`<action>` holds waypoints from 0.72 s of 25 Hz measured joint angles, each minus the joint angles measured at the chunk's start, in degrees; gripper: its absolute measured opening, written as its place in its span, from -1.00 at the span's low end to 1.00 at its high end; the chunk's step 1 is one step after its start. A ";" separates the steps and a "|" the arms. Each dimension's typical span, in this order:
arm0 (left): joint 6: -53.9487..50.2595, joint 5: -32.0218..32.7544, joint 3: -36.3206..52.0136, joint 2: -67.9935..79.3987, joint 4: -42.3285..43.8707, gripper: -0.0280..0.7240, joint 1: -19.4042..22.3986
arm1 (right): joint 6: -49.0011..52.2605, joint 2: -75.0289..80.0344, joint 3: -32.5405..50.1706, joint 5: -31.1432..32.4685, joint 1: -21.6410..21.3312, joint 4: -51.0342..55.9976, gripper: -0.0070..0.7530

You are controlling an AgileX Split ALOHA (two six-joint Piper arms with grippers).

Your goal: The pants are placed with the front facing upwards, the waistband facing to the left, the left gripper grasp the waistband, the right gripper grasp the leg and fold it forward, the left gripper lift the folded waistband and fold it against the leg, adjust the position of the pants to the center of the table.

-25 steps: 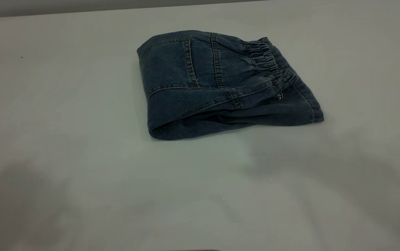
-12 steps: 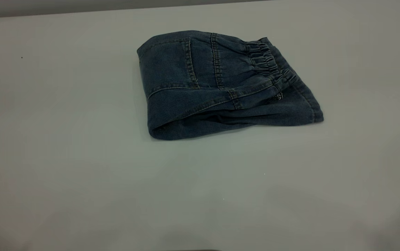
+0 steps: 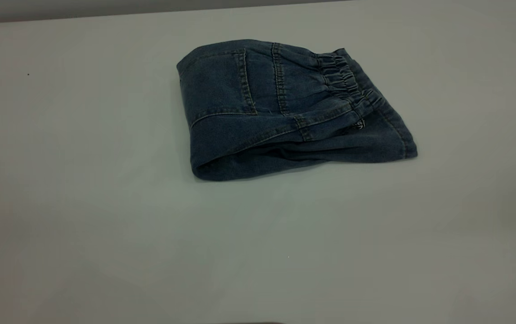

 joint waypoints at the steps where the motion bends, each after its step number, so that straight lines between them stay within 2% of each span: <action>1: -0.72 0.00 1.02 -0.85 0.00 0.59 0.00 | 0.05 -1.49 1.45 0.00 0.00 0.00 0.11; 9: -1.70 0.00 4.86 -5.51 0.00 0.59 0.00 | 0.28 -9.27 3.82 1.28 0.00 0.00 0.11; 18: -1.70 -2.94 6.80 -5.68 0.00 0.59 0.00 | 0.51 -10.07 3.82 1.35 0.00 -0.15 0.11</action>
